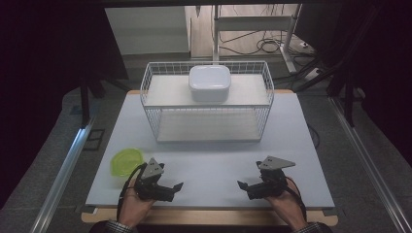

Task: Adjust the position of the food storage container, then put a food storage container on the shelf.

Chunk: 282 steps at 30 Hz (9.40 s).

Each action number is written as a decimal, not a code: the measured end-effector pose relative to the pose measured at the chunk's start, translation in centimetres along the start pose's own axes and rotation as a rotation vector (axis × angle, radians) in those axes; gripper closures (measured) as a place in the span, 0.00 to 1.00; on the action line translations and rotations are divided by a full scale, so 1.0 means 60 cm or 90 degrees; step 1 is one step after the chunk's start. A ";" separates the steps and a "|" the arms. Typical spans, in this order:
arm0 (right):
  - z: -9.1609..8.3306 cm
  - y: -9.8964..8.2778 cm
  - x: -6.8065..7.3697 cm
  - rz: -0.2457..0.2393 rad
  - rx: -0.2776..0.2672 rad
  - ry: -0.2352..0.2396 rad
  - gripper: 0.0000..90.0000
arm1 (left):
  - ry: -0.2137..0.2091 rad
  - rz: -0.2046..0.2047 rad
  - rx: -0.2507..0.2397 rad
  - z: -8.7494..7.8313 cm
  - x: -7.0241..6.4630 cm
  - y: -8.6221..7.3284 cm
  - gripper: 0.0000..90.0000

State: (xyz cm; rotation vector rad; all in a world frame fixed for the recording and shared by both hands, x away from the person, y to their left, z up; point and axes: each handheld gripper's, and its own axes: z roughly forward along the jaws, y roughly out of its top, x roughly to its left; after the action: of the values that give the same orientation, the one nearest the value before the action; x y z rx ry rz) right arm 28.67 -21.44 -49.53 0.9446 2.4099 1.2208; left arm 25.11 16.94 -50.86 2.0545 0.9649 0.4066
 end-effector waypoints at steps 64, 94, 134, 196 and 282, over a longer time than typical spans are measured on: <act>0.035 -0.017 0.006 -0.018 0.077 0.003 0.05 | 0.219 -0.231 -0.024 -0.091 0.198 -0.080 1.00; 0.039 -0.020 0.007 -0.021 0.085 -0.002 0.05 | 0.072 -0.232 0.032 -0.026 0.168 -0.065 0.99; 0.040 -0.020 0.009 -0.030 0.087 -0.007 0.05 | -0.028 -0.129 0.096 0.015 0.043 -0.034 0.98; 0.035 -0.019 0.006 -0.031 0.078 -0.014 0.05 | -0.006 -0.002 0.001 -0.003 -0.012 -0.024 0.09; 0.074 0.126 -0.032 0.320 0.035 0.267 0.91 | 0.012 0.020 0.012 0.006 -0.005 -0.041 0.04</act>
State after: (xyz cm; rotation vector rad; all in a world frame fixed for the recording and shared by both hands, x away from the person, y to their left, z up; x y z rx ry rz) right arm 35.58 -16.73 -46.25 1.5080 2.6114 1.6717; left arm 23.92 17.46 -52.99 2.0880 0.9519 0.4356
